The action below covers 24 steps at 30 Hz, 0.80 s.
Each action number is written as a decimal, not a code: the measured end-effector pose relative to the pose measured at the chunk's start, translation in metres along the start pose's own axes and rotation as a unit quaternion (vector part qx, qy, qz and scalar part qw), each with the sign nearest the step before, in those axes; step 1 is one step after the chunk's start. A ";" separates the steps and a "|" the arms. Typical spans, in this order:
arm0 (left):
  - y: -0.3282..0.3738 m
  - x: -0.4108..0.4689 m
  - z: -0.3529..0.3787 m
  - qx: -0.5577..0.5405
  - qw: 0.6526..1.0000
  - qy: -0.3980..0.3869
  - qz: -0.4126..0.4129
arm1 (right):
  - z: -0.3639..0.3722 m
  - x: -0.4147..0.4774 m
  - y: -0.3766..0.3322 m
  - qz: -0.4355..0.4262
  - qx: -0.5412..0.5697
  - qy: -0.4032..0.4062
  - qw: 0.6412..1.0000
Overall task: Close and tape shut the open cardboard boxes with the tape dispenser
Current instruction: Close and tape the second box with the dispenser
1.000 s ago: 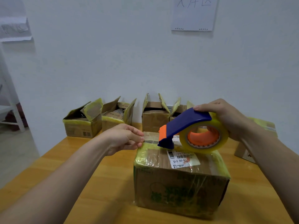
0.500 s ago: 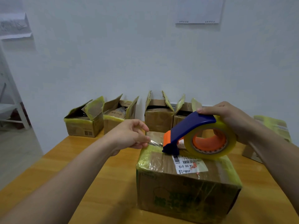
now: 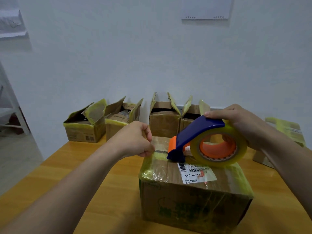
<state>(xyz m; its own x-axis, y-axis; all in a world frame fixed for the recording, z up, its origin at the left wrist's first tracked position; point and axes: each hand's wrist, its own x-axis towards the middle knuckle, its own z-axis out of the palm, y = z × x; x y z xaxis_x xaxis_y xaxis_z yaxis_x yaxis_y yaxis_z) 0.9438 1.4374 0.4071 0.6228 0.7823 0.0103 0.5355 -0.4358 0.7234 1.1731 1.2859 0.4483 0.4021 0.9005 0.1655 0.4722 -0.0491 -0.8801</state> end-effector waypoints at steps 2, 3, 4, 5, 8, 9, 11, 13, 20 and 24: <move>0.004 -0.002 0.000 0.036 0.999 0.006 0.007 | -0.001 0.000 0.000 0.000 -0.006 0.000 1.000; 0.005 -0.002 -0.001 0.055 0.998 0.010 0.010 | -0.001 0.000 0.000 -0.001 -0.008 0.000 1.000; 0.006 -0.003 0.000 0.074 0.997 0.013 0.014 | -0.001 0.001 0.000 -0.001 -0.010 0.001 1.000; 0.008 -0.004 0.000 0.091 0.996 0.015 0.016 | -0.001 0.001 0.000 0.000 -0.012 0.002 1.000; 0.008 -0.004 -0.001 0.138 0.990 0.018 0.011 | -0.002 0.002 0.000 0.002 -0.017 -0.002 1.000; 0.006 -0.005 -0.004 0.150 0.989 0.015 0.004 | -0.002 0.002 0.000 0.002 -0.020 -0.002 1.000; 0.001 -0.006 -0.011 0.132 0.991 -0.009 -0.026 | -0.003 0.002 -0.001 0.005 -0.020 -0.002 1.000; -0.011 -0.006 -0.017 0.088 0.994 -0.038 -0.044 | -0.003 0.003 -0.002 0.009 -0.021 -0.009 1.000; -0.021 -0.025 0.013 0.148 0.976 0.029 0.160 | -0.008 0.000 -0.009 0.046 -0.033 -0.046 0.997; -0.013 -0.035 0.035 0.270 0.946 -0.123 0.132 | -0.008 -0.003 -0.011 0.059 -0.045 -0.055 0.996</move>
<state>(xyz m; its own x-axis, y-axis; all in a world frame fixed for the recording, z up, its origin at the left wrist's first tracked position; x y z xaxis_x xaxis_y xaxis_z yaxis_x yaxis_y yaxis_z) 0.9350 1.4005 0.3727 0.8535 0.5168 -0.0671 0.5151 -0.8169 0.2597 1.1729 1.2803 0.4614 0.3734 0.9276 0.0092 0.4970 -0.1917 -0.8463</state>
